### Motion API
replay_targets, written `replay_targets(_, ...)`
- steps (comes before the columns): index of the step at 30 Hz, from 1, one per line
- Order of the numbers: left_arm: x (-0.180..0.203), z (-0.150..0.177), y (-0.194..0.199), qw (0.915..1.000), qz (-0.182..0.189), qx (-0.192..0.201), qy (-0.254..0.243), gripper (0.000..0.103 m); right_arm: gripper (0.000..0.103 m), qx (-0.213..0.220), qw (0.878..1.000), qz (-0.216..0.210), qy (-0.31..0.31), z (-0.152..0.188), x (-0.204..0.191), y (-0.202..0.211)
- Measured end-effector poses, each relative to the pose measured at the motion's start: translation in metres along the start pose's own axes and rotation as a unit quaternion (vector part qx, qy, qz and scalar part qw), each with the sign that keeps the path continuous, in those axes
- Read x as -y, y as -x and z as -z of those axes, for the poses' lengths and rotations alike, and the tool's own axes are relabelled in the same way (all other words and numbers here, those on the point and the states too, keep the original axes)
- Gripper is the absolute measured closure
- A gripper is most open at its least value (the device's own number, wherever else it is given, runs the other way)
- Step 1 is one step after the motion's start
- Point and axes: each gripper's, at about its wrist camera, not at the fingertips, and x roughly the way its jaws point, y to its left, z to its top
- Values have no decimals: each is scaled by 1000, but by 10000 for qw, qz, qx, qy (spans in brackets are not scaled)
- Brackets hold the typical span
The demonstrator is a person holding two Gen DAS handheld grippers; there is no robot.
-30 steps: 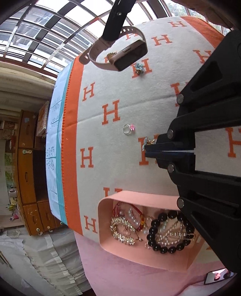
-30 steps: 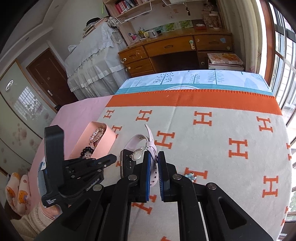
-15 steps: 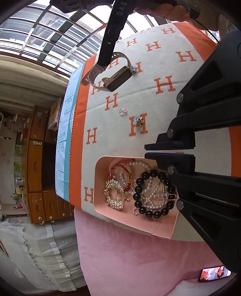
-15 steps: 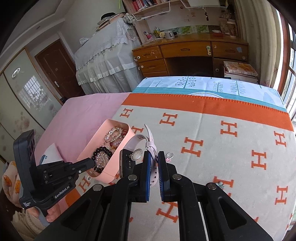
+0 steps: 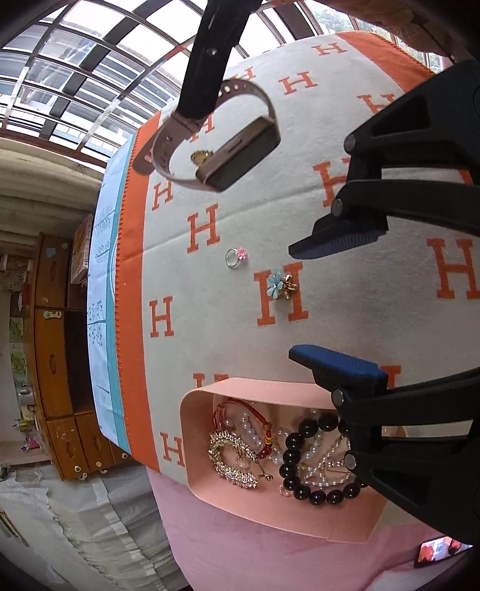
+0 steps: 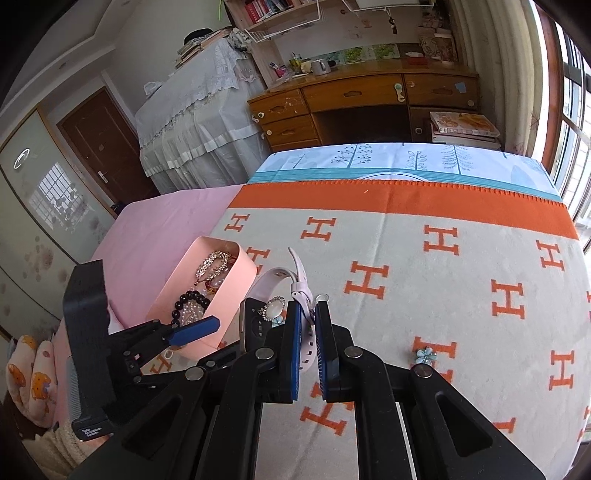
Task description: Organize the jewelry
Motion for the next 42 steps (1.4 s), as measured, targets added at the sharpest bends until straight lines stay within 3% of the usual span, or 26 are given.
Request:
replay_targets(9,11,-9,-49,9989,-282,-330,-194,58,95,-72,9998,8,-165,6,20,-5)
replay_targets(14,15,-8,-60,9985,-356,-322,-274,58,95,-103,9998,3,-170,7,20,-9)
replay_targets(16,14,-9,-61,9987,-365,-270,-237,62,95,-116,9998,-1,-161,7,19,-10)
replay_targets(19,11,-10,-60,9992,-223,-279,-168,83,95,-133,9998,1,-149,7,16,-12)
replay_targets(23,8,-8,-58,9993,-202,-285,-126,86,95,-144,9998,12,-133,8,14,-13)
replay_targets(29,6,-4,-33,9999,-81,-103,-107,86,95,-161,9998,59,-56,10,5,-13)
replay_targets(35,-3,4,16,9996,-22,258,-128,86,95,-137,9998,65,92,7,-14,-12)
replay_targets(42,-55,8,79,9950,-588,784,181,86,95,-148,9994,10,321,-6,-51,-22)
